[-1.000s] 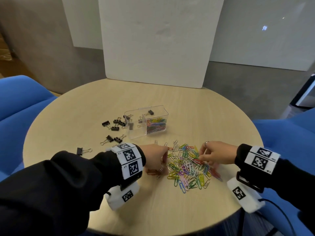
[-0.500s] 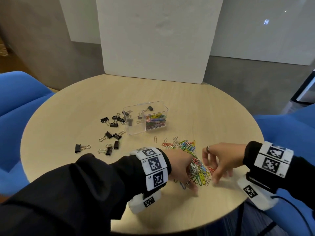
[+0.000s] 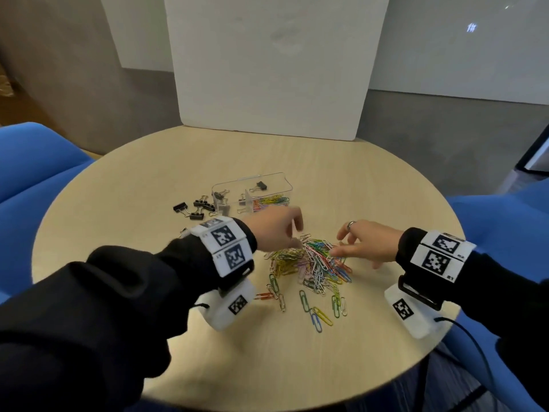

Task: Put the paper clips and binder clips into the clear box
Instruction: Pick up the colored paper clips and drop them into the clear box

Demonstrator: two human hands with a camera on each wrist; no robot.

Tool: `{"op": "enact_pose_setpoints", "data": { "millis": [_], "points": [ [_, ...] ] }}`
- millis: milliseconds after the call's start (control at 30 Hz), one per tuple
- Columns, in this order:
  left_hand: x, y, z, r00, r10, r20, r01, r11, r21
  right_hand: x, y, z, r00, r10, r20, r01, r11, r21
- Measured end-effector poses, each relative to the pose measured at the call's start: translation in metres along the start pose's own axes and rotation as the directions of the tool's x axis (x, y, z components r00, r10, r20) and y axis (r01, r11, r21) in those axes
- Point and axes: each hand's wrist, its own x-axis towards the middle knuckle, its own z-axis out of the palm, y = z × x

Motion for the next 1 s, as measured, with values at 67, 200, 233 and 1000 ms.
{"op": "enact_pose_setpoints", "data": {
  "millis": [67, 200, 233, 1000],
  "points": [
    [0.002, -0.010, -0.014, 0.982, -0.003, -0.188, 0.001, 1.000, -0.011, 0.004, -0.002, 0.006, 1.000, -0.016, 0.021, 0.016, 0.999, -0.031],
    [0.007, -0.029, -0.038, 0.902, -0.072, -0.425, 0.106, 0.993, 0.057, 0.006, -0.017, 0.016, 0.998, -0.012, 0.054, 0.011, 1.000, 0.016],
    [0.009, -0.035, -0.042, 0.903, -0.103, -0.417, 0.161, 0.981, 0.105, 0.006, -0.022, 0.019, 0.998, -0.012, 0.057, 0.014, 1.000, -0.021],
    [0.011, -0.077, -0.030, 0.969, -0.180, -0.171, 0.192, 0.979, 0.061, 0.026, -0.031, 0.009, 0.993, -0.093, -0.072, 0.094, 0.996, -0.001]
  ]
}}
